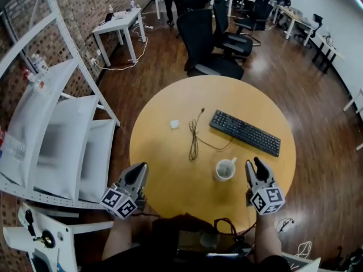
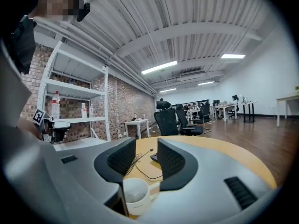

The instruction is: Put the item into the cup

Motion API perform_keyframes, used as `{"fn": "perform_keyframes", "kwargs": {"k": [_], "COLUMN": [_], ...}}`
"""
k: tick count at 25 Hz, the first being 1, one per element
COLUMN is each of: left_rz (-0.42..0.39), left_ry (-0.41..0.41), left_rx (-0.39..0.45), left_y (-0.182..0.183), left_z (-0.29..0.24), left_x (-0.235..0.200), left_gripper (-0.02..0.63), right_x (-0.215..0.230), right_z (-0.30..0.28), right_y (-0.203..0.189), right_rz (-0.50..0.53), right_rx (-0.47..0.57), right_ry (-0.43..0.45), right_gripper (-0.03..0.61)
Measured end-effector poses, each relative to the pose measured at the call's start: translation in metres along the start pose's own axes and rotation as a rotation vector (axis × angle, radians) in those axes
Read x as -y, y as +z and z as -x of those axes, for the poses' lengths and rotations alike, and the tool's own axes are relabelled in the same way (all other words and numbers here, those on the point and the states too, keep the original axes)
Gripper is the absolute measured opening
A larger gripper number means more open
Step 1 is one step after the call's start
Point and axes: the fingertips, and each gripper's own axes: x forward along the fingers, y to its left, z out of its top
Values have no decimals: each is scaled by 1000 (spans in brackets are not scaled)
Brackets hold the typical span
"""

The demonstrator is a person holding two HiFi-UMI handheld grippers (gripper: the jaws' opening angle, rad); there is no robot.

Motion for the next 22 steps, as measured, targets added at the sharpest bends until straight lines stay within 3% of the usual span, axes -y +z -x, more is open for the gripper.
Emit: {"fn": "perform_keyframes", "kwargs": {"k": [14, 17, 22], "left_rz": [-19, -5, 3], "left_ry": [-169, -171, -140], "left_rx": [-29, -19, -37], "left_y": [-2, -1, -11], "left_z": [-51, -53, -41], "left_x": [39, 41, 31], "left_gripper": [17, 17, 17], "right_x": [39, 50, 55], "right_z": [85, 101, 118], "right_y": [7, 0, -22], "right_rz": [-16, -40, -67], "right_rx": [78, 80, 29], "right_ry": [-191, -231, -249], "right_gripper": [60, 14, 9]}}
